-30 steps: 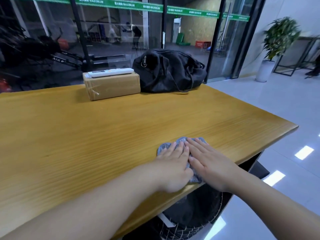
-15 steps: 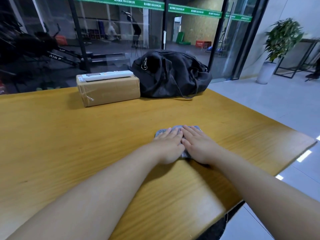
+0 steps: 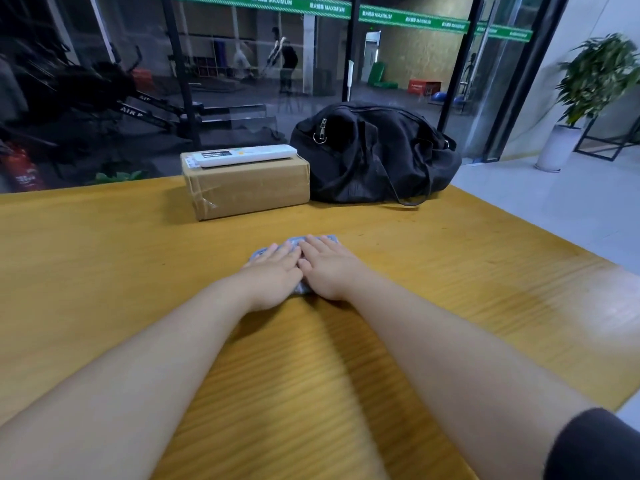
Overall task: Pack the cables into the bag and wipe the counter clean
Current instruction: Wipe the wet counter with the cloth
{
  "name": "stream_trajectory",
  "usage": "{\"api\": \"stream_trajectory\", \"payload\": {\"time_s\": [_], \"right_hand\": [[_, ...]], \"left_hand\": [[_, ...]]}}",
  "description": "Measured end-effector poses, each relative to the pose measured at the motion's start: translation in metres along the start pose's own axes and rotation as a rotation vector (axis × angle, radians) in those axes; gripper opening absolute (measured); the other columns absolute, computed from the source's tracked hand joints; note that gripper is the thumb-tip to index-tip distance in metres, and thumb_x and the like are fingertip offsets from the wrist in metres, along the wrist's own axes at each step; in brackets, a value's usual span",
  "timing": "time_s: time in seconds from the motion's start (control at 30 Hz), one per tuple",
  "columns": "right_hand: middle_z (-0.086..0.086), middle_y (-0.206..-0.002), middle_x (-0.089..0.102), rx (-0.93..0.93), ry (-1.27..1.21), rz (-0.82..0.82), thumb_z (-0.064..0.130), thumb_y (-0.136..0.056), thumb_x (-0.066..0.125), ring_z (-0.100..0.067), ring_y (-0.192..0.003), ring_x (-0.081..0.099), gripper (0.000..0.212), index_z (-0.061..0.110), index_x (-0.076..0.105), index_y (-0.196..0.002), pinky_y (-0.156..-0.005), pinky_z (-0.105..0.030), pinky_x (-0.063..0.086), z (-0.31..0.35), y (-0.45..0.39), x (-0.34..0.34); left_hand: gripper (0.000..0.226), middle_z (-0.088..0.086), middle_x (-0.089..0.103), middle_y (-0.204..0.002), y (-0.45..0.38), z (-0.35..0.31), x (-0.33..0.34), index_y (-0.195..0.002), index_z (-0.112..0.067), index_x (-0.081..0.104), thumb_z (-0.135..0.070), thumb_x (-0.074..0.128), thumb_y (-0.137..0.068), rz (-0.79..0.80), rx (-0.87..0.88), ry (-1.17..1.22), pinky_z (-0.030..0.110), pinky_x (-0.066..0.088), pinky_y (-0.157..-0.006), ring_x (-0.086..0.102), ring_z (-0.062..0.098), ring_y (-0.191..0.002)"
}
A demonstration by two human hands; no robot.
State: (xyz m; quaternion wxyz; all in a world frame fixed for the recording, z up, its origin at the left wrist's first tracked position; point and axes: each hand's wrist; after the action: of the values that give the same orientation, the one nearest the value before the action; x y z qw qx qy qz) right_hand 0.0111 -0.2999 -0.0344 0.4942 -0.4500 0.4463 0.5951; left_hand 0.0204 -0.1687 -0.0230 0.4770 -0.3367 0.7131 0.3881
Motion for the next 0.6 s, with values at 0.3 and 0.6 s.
{"api": "stream_trajectory", "payload": {"time_s": [0.3,0.6], "right_hand": [[-0.001,-0.161,0.004,-0.257,0.021,0.025,0.038,-0.101,0.024,-0.015,-0.148,-0.003,0.056,0.019,0.011,-0.152,-0.121,-0.034,-0.001,0.026,0.056,0.014],[0.012,-0.160,-0.004,-0.262,-0.016,0.090,0.082,-0.059,0.004,-0.004,-0.146,-0.011,0.106,0.029,0.004,-0.152,-0.118,-0.024,-0.007,-0.002,0.139,0.004]], "left_hand": [[0.061,-0.001,-0.015,-0.159,0.091,0.007,0.019,-0.151,-0.015,-0.005,-0.038,0.022,-0.101,0.009,0.021,0.024,0.030,-0.003,-0.120,-0.014,0.012,-0.146],[0.048,-0.005,0.008,-0.159,0.139,-0.026,0.019,-0.147,-0.024,0.031,-0.027,0.040,-0.099,0.034,0.236,0.160,0.006,0.003,-0.104,0.005,-0.001,-0.144]]}}
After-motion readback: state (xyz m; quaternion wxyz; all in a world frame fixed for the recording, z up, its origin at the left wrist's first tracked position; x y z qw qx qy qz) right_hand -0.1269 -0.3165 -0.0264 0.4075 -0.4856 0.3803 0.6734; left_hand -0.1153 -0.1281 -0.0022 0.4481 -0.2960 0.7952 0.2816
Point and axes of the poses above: each hand's wrist, its own y-axis away from the middle knuckle, its own x-axis out of the palm, z = x × y
